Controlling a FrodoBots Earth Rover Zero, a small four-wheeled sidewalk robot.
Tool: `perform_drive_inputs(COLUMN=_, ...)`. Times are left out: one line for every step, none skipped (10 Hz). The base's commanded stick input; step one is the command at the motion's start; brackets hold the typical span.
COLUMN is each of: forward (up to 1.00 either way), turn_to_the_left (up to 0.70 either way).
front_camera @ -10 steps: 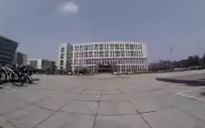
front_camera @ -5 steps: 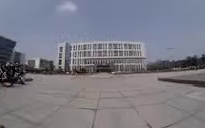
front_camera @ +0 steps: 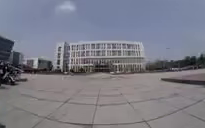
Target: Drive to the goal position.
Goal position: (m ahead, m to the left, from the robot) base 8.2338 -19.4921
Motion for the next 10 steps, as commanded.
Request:
perform_drive_inputs(forward=1.0, turn_to_the_left=0.0)
perform_drive_inputs(forward=1.0, turn_to_the_left=0.0)
perform_drive_inputs(forward=1.0, turn_to_the_left=0.0)
perform_drive_inputs(forward=1.0, turn_to_the_left=0.0)
perform_drive_inputs(forward=1.0, turn_to_the_left=0.0)
perform_drive_inputs(forward=1.0, turn_to_the_left=0.0)
perform_drive_inputs(forward=1.0, turn_to_the_left=0.0)
perform_drive_inputs(forward=1.0, turn_to_the_left=0.0)
perform_drive_inputs(forward=1.0, turn_to_the_left=0.0)
perform_drive_inputs(forward=1.0, turn_to_the_left=0.0)
